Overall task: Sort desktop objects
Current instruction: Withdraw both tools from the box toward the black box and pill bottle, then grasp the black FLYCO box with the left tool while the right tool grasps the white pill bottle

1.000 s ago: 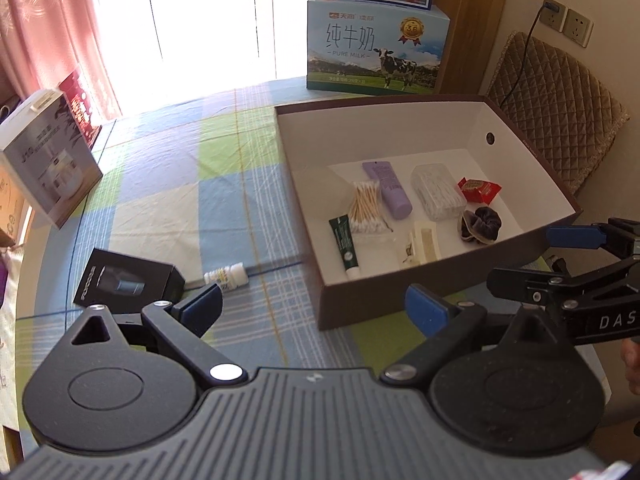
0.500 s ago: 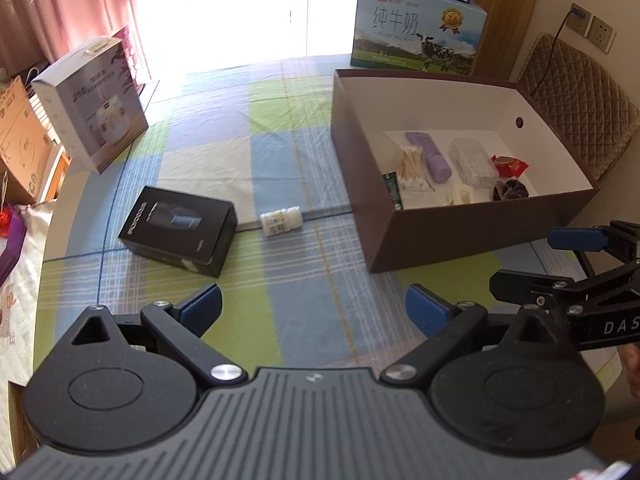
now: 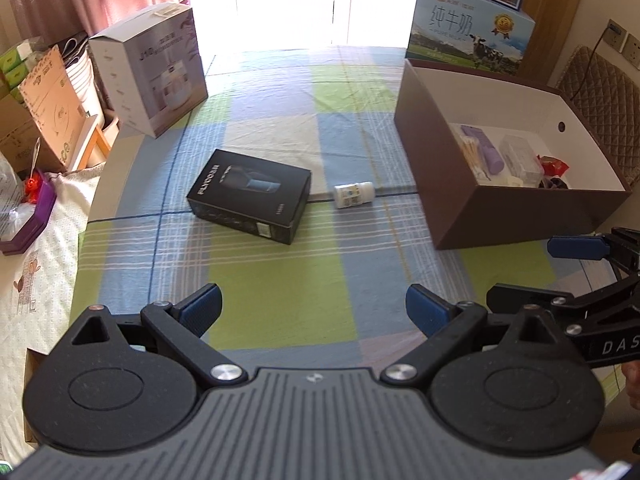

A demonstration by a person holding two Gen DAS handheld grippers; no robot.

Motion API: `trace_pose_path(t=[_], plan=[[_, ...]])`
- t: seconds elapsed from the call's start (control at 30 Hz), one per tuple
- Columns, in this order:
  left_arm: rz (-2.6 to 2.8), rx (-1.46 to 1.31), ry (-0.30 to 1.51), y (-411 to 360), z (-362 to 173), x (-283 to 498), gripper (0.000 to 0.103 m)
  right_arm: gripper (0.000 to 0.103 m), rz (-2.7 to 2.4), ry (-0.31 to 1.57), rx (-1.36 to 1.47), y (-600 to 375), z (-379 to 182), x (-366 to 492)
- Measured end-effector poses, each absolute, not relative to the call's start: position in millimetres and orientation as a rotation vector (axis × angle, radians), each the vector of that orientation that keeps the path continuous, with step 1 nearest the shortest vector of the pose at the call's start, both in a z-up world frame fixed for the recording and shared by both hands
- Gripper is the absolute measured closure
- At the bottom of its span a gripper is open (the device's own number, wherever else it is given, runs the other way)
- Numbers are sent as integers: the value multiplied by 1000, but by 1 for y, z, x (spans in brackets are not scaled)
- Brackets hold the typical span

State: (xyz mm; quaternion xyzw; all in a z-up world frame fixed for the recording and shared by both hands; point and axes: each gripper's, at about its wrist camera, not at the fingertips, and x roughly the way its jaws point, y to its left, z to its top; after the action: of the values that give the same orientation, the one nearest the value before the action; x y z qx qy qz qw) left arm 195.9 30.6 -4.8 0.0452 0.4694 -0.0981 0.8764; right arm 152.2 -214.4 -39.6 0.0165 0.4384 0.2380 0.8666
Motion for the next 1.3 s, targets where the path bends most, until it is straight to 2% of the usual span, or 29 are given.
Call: trace_pose_path(t=[0.57, 0.73, 0.87, 1.3], plan=[[-178, 107, 1005, 83, -21, 218, 6, 3, 495, 883, 9, -151, -57, 162], [-172, 113, 1018, 97, -31, 233, 6, 11, 496, 873, -19, -132, -65, 173], [-181, 121, 1031, 104, -41, 249, 5, 13, 482, 883, -32, -120, -73, 182], [-265, 224, 1049, 70, -85, 301, 4, 17, 339, 1012, 9, -131, -111, 206]])
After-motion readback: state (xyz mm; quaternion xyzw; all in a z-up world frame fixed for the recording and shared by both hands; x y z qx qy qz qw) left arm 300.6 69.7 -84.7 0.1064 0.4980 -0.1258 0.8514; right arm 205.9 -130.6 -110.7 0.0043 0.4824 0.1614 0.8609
